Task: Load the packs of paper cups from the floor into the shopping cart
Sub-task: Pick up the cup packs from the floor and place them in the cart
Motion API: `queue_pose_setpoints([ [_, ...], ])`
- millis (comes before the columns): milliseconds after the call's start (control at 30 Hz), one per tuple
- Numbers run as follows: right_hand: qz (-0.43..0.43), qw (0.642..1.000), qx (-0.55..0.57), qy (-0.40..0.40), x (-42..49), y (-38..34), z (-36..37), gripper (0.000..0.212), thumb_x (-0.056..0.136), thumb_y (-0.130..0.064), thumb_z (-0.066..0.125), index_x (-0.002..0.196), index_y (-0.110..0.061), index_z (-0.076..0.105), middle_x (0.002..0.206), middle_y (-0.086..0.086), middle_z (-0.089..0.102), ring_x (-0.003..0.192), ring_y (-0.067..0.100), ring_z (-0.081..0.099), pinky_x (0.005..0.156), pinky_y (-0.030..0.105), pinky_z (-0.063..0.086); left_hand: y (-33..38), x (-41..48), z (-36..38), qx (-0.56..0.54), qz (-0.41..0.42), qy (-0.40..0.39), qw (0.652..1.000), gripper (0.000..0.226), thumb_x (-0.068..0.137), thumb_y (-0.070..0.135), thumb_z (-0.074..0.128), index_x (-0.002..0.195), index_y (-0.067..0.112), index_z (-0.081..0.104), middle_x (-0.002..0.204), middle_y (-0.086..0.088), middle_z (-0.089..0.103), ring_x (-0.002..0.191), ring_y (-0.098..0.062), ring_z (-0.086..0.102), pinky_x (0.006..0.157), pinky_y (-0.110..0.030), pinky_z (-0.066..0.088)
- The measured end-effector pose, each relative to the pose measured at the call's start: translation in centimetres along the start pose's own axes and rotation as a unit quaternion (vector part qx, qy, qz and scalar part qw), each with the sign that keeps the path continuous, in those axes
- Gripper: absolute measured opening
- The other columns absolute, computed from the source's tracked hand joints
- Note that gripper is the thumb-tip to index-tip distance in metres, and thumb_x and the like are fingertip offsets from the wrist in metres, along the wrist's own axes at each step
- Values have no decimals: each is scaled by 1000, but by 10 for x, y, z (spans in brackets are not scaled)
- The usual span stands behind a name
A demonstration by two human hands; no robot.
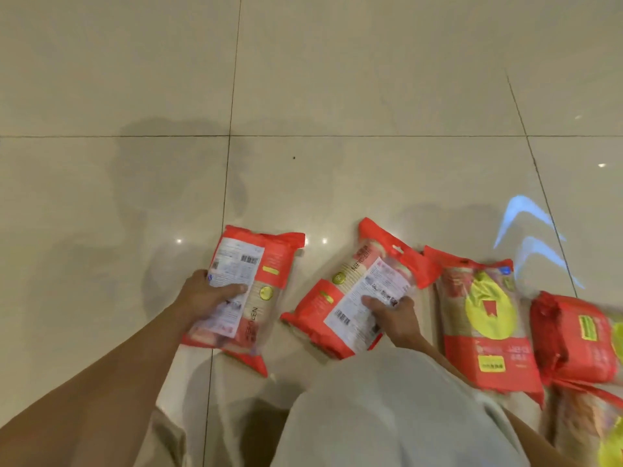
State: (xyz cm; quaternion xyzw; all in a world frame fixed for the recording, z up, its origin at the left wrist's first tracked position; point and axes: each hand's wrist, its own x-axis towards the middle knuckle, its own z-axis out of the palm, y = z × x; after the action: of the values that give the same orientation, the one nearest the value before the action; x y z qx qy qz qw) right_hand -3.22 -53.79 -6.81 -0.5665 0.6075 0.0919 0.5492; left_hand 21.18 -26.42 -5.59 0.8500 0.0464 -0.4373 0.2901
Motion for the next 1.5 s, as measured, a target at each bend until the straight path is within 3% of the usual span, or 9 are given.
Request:
queue_pose_setpoints([
  [100,-13,999,31,-4,5,-1,3,22,82,-1,77,103,0,70,84,3,76,57,3,72,45,16,51,0,2,0,-18,-13,-15,1000,47,66,28,94,105,11,75,93,-6,81,79,-24,79,80,-40,63],
  [233,-53,998,36,-3,-2,-17,-6,74,55,-24,88,119,-2,59,102,9,77,76,16,78,60,32,63,15,-26,1,-78,-18,63,995,67,57,35,98,110,13,63,99,-3,77,83,-24,76,80,-41,61],
  [333,-150,989,-4,-6,-51,-59,-33,61,59,-16,88,115,-12,62,102,1,79,82,15,78,68,40,65,34,-78,-25,-164,9,108,980,82,41,48,96,109,20,61,105,-1,76,89,-24,76,85,-48,62],
  [733,-344,933,-7,-106,-515,-342,-166,74,73,2,85,129,-16,40,118,-1,66,104,15,70,87,40,58,166,-533,-269,-312,134,228,913,78,50,40,98,116,21,62,108,3,78,94,-17,77,87,-47,62],
  [833,-374,914,-12,-155,-640,-372,-185,73,76,4,82,132,-16,40,118,-4,65,101,10,69,83,33,57,164,-662,-320,-311,157,274,896,60,60,26,97,110,25,63,103,5,77,86,-4,75,78,-28,61],
  [1000,-404,878,-33,-255,-794,-375,-182,75,76,2,82,135,-18,41,118,-4,66,100,14,69,83,39,58,108,-843,-372,-319,164,364,860,59,64,26,95,114,24,62,105,6,77,92,-9,75,85,-37,60],
  [1100,-416,846,-55,-327,-858,-354,-160,72,76,0,82,133,-20,43,119,-1,68,101,20,70,86,49,59,51,-937,-373,-338,133,436,823,56,71,14,92,115,14,58,103,6,75,83,5,72,73,-16,57],
  [1233,-416,795,-88,-433,-930,-305,-125,70,71,1,83,130,-13,47,116,6,69,98,24,71,75,41,59,-32,-1043,-346,-377,60,526,760,58,65,17,95,111,14,58,104,0,75,92,-16,74,81,-34,59],
  [1500,-401,690,-167,-578,-1041,-194,-53,65,74,12,79,125,-19,52,114,-2,72,90,8,75,68,24,58,-197,-1192,-285,-477,-23,603,639,62,69,15,92,122,8,62,112,-10,76,92,-21,77,71,-30,61],
])
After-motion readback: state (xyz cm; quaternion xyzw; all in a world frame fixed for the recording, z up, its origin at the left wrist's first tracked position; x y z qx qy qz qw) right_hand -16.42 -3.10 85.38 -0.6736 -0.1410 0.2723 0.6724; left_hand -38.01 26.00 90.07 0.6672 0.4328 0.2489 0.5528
